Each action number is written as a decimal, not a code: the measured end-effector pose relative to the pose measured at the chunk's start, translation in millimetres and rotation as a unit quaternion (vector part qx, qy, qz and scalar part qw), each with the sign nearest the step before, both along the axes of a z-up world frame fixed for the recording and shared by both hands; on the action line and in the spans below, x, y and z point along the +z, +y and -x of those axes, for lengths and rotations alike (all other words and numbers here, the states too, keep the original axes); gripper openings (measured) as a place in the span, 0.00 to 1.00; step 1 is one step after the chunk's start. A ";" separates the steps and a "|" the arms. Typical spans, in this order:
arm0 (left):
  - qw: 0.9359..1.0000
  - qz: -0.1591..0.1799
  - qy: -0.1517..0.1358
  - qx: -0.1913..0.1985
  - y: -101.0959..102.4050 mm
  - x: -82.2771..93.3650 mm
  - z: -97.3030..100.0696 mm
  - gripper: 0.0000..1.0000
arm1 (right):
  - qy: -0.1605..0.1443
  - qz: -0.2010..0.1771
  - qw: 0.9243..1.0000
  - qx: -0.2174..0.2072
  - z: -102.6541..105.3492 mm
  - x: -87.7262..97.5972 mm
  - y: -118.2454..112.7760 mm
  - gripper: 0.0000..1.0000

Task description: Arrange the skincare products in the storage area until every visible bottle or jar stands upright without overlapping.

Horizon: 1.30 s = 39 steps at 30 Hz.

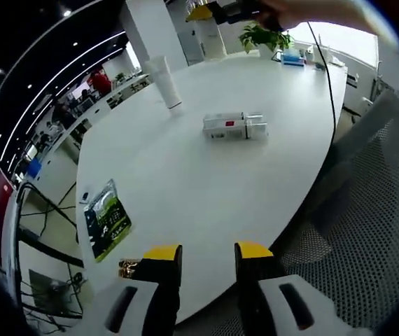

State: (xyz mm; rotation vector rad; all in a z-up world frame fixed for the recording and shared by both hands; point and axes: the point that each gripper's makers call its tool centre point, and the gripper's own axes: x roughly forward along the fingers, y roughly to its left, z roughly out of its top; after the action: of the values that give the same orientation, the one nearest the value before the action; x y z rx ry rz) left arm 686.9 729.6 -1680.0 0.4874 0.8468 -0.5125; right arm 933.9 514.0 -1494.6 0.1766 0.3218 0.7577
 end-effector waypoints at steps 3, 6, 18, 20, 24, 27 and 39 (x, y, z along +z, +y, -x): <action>1.000 -0.001 0.003 -0.003 -0.5 -1.0 0.9 0.31 | -0.003 0.007 1.000 0.005 -4.4 -4.7 3.2 0.30; 1.000 -0.004 0.006 -0.003 0.3 -2.1 1.4 0.31 | -0.007 0.026 1.000 0.011 -10.4 -12.8 5.5 0.30; 1.000 -0.009 0.020 -0.003 1.9 -7.4 3.9 0.31 | 0.002 0.054 0.998 0.015 -33.5 -36.0 5.6 0.30; 1.000 -0.009 0.021 -0.003 1.8 -7.4 4.4 0.31 | 0.000 0.058 0.998 0.018 -37.2 -38.3 6.4 0.30; 1.000 -0.008 0.025 -0.004 1.5 -7.9 5.6 0.31 | -0.013 0.070 0.997 0.030 -43.5 -43.1 8.3 0.30; 1.000 -0.001 0.023 -0.006 -1.0 -7.2 5.7 0.31 | -0.016 0.067 0.997 0.036 -48.7 -49.6 8.3 0.30; 0.999 -0.011 0.037 -0.005 1.2 -12.4 8.3 0.30 | -0.031 0.082 0.995 0.044 -69.1 -68.5 6.2 0.30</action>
State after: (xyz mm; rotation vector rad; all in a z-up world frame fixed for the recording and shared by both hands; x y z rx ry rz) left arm 678.6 730.8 -1692.4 0.4955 0.9220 -0.5346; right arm 1002.9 520.2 -1563.1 -0.0167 0.3333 0.8174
